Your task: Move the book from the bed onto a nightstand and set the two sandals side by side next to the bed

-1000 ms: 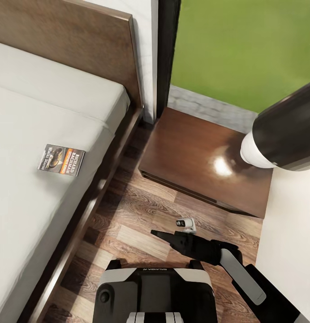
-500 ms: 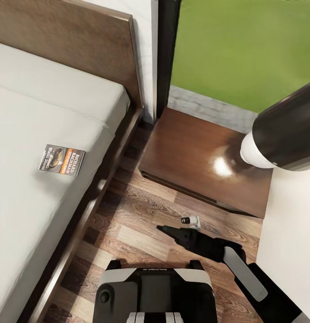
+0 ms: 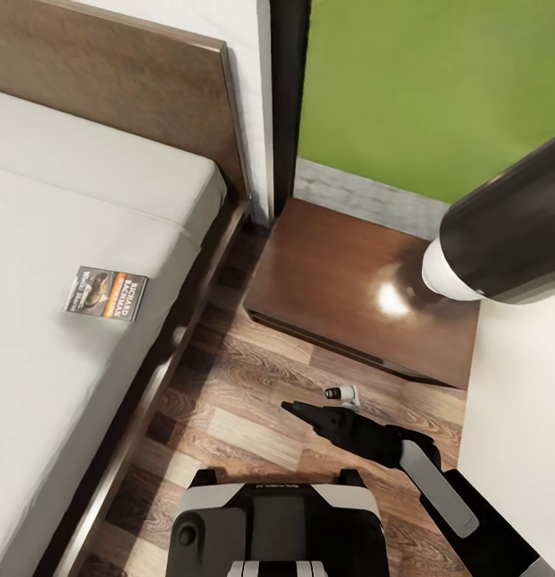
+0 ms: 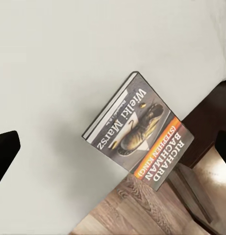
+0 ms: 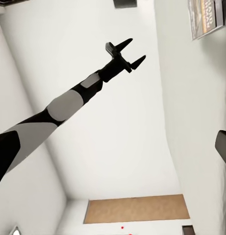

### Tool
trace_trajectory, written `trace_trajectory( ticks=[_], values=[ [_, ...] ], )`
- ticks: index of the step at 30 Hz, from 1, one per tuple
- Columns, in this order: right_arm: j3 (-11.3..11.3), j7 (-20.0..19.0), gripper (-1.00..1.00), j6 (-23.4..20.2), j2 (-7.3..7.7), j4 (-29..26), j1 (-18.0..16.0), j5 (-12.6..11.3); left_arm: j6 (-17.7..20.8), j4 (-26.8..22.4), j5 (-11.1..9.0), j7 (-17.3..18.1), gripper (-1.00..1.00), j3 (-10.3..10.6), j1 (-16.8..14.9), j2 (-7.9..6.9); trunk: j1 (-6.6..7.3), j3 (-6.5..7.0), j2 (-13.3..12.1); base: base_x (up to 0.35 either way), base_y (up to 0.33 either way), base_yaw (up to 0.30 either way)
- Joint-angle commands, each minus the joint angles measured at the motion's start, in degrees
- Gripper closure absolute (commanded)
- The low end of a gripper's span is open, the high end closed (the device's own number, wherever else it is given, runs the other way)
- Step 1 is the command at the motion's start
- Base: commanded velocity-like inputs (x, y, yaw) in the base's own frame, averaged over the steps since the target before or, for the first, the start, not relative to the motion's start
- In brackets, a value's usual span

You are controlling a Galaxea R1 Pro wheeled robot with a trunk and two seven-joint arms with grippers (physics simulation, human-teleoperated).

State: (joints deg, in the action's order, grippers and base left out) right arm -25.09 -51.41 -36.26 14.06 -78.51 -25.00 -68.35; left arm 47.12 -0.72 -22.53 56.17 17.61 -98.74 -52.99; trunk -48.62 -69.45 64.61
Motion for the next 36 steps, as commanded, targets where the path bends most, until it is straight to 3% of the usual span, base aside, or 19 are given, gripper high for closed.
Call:
trace_trajectory(
  ticks=[1,20,36],
  values=[
    [-0.13,0.09,-1.00,-0.38,0.04,0.01,-0.05,-0.51,0.28,0.01,-0.42,0.19,-1.00,0.50,-0.05,-0.10,-0.01,0.07,0.02,0.000,0.000,-0.086],
    [-0.72,0.06,-1.00,-0.44,-0.17,0.03,-0.05,-0.46,-0.12,-0.07,-0.41,0.07,-1.00,0.58,-0.05,-1.01,-0.01,1.70,0.02,0.000,0.000,-0.085],
    [-0.74,0.00,-1.00,-0.52,-0.17,0.03,-0.05,-0.37,-0.10,-0.07,-0.41,0.09,-1.00,0.59,-0.05,-1.03,-0.01,1.90,0.02,0.000,0.000,-0.013]
  ],
)
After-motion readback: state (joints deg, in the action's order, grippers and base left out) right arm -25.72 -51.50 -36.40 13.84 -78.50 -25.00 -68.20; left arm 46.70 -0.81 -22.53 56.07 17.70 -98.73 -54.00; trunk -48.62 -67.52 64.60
